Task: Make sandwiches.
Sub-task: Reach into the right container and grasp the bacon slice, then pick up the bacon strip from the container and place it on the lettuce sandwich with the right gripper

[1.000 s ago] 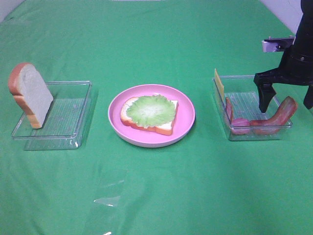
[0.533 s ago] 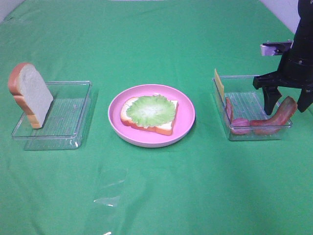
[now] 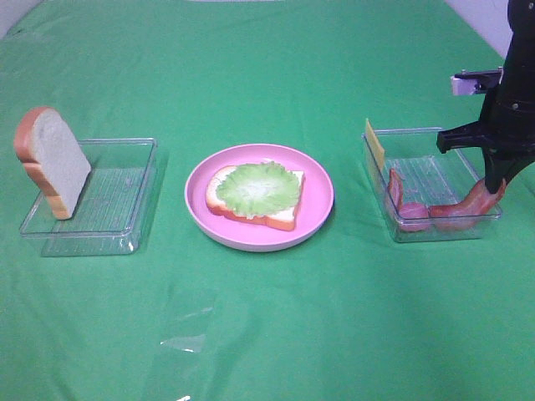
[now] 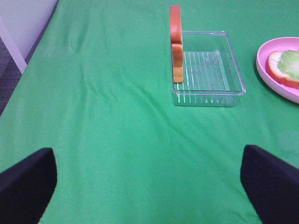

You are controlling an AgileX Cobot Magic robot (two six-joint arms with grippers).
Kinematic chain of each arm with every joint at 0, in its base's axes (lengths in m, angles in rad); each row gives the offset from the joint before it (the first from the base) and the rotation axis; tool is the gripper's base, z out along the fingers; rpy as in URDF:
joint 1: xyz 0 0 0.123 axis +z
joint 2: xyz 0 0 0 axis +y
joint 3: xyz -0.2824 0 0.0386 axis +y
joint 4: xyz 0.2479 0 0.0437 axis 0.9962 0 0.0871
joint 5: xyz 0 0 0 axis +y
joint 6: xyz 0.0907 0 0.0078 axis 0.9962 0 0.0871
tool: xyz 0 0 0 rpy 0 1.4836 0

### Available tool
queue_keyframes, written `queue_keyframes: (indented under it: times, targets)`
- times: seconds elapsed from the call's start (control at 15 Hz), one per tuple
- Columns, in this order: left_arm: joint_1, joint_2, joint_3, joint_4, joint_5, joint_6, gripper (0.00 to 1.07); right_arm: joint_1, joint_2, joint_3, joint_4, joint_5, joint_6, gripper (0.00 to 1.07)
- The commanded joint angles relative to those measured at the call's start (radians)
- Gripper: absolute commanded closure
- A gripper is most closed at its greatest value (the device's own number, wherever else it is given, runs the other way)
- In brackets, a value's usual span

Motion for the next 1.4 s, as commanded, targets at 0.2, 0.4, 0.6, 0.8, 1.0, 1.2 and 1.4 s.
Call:
queue_keyframes:
  times: [0.2,0.4,0.6,0.8,1.0,1.2,1.4]
  targets:
    - [0.000,-0.002,0.003,-0.002,-0.004,0.003,0.07,0.001,-0.007,0.005,0.004,0.001,-0.002,1.07]
    - [0.000,-0.002,0.003,-0.002,-0.004,0.003,0.07,0.002,-0.067,0.003,0.031,0.013,-0.013,1.07]
    - [0.000,-0.002,0.003,-0.002,-0.004,0.003,0.07,0.002,-0.133,-0.041,0.099,0.066,-0.050,1.07]
    - [0.000,-0.002,0.003,-0.002,-0.004,0.003,0.07,0.002,-0.190,-0.110,0.152,0.129,-0.088,1.07]
    - [0.000,-0.002,0.003,-0.002,-0.004,0.003,0.07,0.002,-0.243,-0.177,0.160,0.161,-0.088,1.07]
    - [0.000,-0.002,0.003,-0.002,-0.004,0.003,0.07,0.002,-0.253,-0.185,0.195,0.162,-0.088,1.07]
    - [0.000,-0.002,0.003,-0.002,-0.004,0.003,0.07,0.026,-0.253,-0.185,0.248,0.157,-0.088,1.07]
